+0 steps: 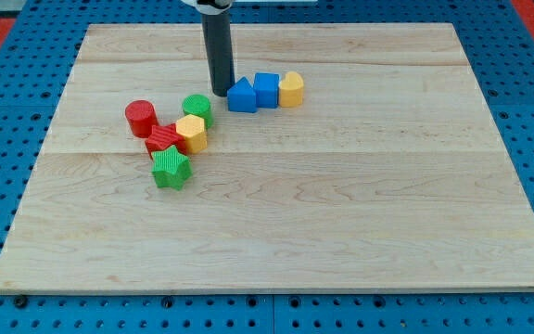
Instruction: Separate the yellow hexagon and green circle
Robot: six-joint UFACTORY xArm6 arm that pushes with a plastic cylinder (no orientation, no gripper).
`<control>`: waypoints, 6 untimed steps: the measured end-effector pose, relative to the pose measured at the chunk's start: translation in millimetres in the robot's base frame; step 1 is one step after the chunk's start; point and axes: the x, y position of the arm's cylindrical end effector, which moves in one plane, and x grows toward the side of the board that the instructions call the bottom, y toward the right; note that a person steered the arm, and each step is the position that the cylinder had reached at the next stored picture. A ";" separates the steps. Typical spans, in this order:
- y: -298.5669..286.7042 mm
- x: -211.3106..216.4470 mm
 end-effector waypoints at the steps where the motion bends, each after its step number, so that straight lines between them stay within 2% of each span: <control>1: 0.2 0.0; 3: -61.3 -6.0; 4: -60.7 4.7; 5: -50.0 45.2; 6: -46.4 65.3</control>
